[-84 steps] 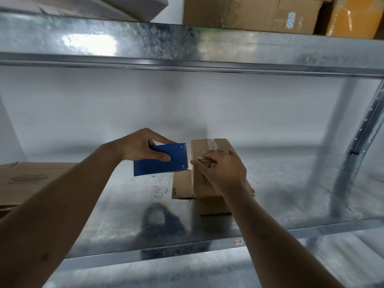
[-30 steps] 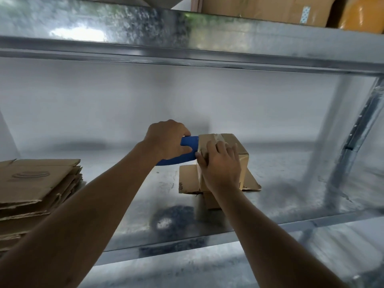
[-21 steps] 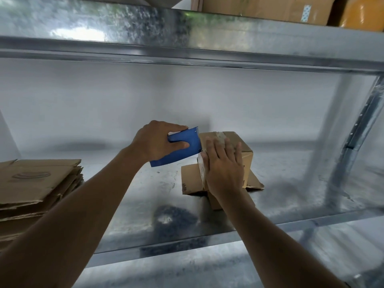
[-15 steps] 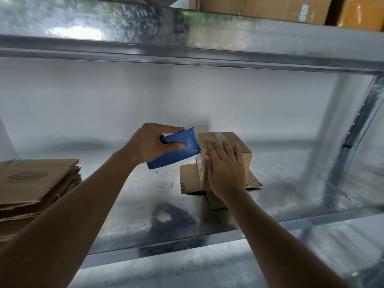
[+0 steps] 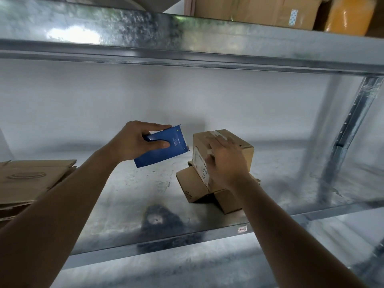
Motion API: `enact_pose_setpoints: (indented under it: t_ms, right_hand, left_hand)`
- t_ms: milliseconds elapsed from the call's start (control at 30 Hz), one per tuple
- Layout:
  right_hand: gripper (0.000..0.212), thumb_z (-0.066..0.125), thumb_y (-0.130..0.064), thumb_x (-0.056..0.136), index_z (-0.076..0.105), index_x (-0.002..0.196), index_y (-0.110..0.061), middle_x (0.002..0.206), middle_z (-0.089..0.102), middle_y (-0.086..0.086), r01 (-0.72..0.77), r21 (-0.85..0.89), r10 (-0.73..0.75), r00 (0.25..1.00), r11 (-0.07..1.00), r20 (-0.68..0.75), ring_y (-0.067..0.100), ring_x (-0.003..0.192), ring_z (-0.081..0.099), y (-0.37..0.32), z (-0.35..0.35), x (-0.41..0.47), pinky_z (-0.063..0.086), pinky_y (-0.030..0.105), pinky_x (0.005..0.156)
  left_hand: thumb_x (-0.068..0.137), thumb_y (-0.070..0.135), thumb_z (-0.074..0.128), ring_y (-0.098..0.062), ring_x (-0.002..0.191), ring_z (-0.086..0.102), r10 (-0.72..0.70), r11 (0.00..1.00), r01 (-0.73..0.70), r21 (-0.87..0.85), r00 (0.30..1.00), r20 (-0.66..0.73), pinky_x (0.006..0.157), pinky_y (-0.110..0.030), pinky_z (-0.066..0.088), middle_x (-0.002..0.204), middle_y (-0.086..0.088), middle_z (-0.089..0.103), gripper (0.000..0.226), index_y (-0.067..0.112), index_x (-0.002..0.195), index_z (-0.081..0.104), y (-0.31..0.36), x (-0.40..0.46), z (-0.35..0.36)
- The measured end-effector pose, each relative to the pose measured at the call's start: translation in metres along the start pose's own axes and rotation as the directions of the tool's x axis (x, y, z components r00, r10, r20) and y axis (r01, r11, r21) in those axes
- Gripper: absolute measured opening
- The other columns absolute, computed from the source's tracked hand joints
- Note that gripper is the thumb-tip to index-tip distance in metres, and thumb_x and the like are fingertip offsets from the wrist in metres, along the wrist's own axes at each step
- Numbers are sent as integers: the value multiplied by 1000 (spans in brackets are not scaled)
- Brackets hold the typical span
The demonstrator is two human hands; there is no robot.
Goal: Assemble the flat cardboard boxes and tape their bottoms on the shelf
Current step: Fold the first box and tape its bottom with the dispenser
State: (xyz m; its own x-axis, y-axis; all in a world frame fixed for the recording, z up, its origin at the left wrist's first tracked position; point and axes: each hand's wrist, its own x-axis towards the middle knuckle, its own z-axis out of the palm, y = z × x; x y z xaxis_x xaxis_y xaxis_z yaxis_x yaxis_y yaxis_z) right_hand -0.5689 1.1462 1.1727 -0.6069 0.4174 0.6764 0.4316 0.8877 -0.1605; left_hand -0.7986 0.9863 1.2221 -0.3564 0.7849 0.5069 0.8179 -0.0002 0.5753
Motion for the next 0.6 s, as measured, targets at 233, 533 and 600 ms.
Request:
enact_pose_setpoints:
  t_ms: [233,533,600]
  right_hand:
    - [55,62,-45,95,50,142,-20,136,44,10,-57,-238,100,980,969,170,27,124,49,2,-29,2,51,40,95]
    - [46,66,-27,97,58,142,-33,142,62,-4,8,-217,31,984,976,175,23,129,55,24,-46,-16,43,38,108]
    - [50,67,-23,97,58,144,-36,146,60,-9,33,10,-34,981,999,188,19,135,53,41,-55,-22,44,39,111]
  left_hand:
    - [78,41,82,-3,98,68,20,999,-18,-43,998,54,76,-12,51,107,36,71,54,46,129,67,25,-9,2]
    - [75,35,83,-3,107,71,49,992,-41,-123,997,58,81,-17,54,118,21,74,54,38,128,69,63,-45,21]
    - [76,30,83,-9,105,73,47,990,-41,-136,998,46,82,-25,59,117,16,76,55,33,129,69,68,-54,22]
